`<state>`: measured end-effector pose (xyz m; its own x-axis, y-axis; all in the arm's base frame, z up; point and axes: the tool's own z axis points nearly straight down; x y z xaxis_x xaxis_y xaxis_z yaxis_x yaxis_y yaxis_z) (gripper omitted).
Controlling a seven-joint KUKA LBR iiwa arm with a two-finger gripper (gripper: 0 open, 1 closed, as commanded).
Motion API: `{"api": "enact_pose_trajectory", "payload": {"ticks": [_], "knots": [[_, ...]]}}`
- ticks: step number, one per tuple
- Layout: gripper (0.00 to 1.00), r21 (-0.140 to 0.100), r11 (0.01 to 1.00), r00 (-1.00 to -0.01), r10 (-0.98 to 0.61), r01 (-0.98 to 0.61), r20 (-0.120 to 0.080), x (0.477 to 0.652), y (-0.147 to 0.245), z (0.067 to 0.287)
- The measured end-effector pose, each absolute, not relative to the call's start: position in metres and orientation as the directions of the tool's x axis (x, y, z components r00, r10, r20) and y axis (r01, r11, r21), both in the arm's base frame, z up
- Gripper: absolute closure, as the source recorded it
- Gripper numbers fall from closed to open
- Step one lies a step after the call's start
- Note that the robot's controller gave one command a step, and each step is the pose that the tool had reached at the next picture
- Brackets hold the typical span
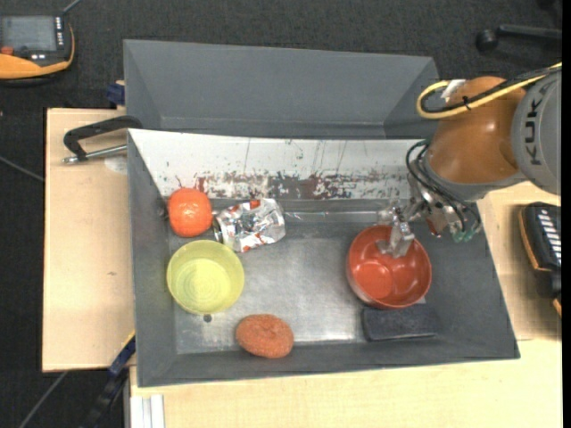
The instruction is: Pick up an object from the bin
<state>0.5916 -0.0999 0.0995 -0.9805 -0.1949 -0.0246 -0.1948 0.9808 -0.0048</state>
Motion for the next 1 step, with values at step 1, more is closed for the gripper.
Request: {"api": "enact_pose_trajectory", "payload": {"ticks": [1], "knots": [[1.00,-0.003,0.989,-0.989,-0.148,-0.148,-0.031,0.5940,-0.1285,0.0715]]}}
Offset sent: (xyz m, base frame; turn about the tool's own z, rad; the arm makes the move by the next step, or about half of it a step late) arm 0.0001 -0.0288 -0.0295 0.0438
